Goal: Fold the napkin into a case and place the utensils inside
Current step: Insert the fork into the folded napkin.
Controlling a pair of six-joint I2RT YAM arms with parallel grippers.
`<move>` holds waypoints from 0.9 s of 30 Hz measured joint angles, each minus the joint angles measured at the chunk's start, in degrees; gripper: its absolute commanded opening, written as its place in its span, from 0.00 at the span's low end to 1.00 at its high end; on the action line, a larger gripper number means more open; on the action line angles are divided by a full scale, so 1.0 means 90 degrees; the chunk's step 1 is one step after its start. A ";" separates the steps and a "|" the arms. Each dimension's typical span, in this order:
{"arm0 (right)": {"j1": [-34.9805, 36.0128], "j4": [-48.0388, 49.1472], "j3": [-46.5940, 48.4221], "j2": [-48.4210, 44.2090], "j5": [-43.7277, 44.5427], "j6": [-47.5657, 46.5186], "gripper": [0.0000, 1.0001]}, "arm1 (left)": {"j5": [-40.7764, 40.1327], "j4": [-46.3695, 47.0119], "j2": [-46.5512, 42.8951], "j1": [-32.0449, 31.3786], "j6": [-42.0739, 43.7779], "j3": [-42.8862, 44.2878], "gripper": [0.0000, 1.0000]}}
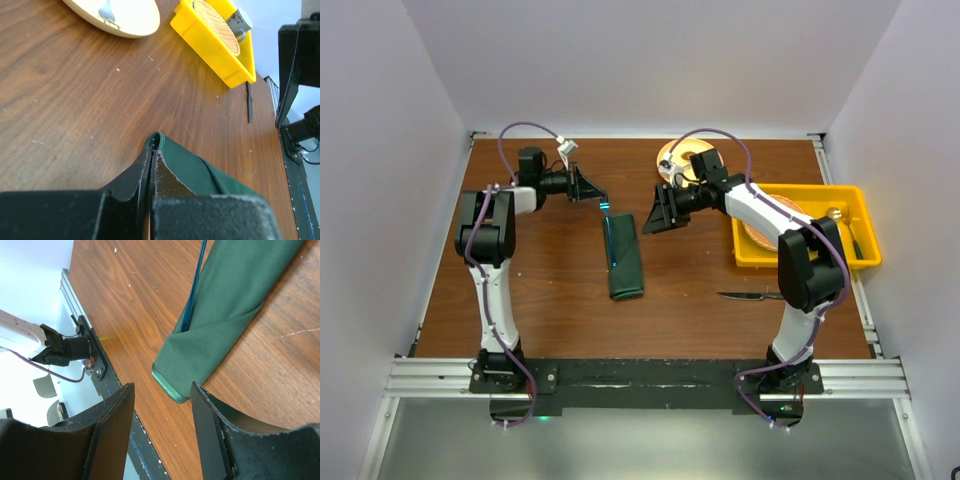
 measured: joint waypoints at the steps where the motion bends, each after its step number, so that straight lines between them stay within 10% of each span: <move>1: 0.0000 -0.0005 0.0000 0.0000 -0.0002 -0.0002 0.53 | 0.0024 0.0073 -0.0002 0.0000 -0.0029 -0.0075 0.00; 27: 0.0000 -0.0032 0.0000 0.0000 -0.0032 -0.0075 0.52 | 0.0148 0.1299 -0.0211 -0.0248 -0.0979 -0.1576 0.00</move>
